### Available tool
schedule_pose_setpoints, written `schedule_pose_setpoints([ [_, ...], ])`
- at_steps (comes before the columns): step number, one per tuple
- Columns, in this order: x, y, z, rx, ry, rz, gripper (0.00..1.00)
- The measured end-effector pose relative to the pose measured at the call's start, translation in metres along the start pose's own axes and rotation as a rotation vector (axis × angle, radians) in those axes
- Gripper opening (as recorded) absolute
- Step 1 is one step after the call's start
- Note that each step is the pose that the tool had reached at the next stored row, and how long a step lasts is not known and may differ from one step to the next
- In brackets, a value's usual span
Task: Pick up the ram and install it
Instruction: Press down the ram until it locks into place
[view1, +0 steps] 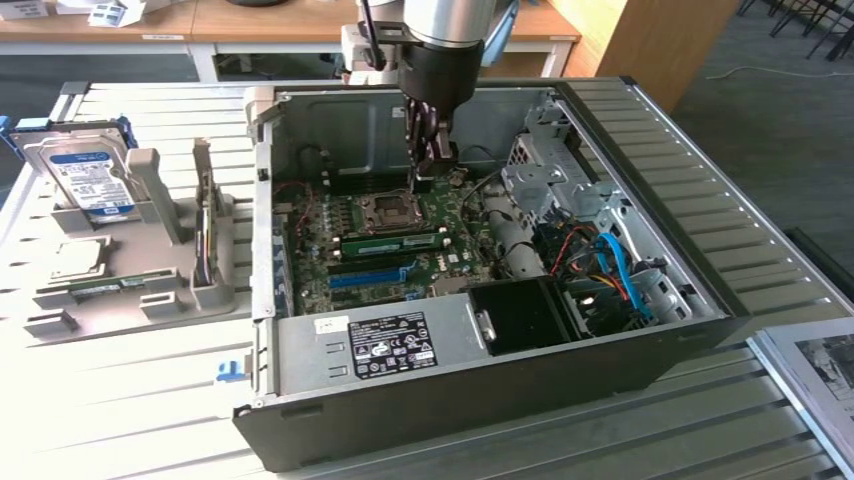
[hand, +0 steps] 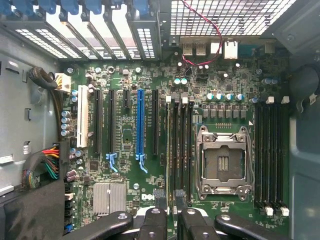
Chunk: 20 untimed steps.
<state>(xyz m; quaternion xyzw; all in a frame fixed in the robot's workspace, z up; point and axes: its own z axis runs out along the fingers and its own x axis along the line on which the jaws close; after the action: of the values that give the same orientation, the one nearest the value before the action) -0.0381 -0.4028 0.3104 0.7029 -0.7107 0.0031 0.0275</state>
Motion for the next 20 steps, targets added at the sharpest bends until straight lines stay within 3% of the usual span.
schedule_pose_setpoints([
  [8,0.0,0.0,0.0,0.0,0.0,0.0,0.18],
  [10,0.0,0.0,0.0,0.0,-0.0001,0.0,0.1],
  [20,0.0,-0.0005,0.0,0.0,0.0,0.0,0.1],
])
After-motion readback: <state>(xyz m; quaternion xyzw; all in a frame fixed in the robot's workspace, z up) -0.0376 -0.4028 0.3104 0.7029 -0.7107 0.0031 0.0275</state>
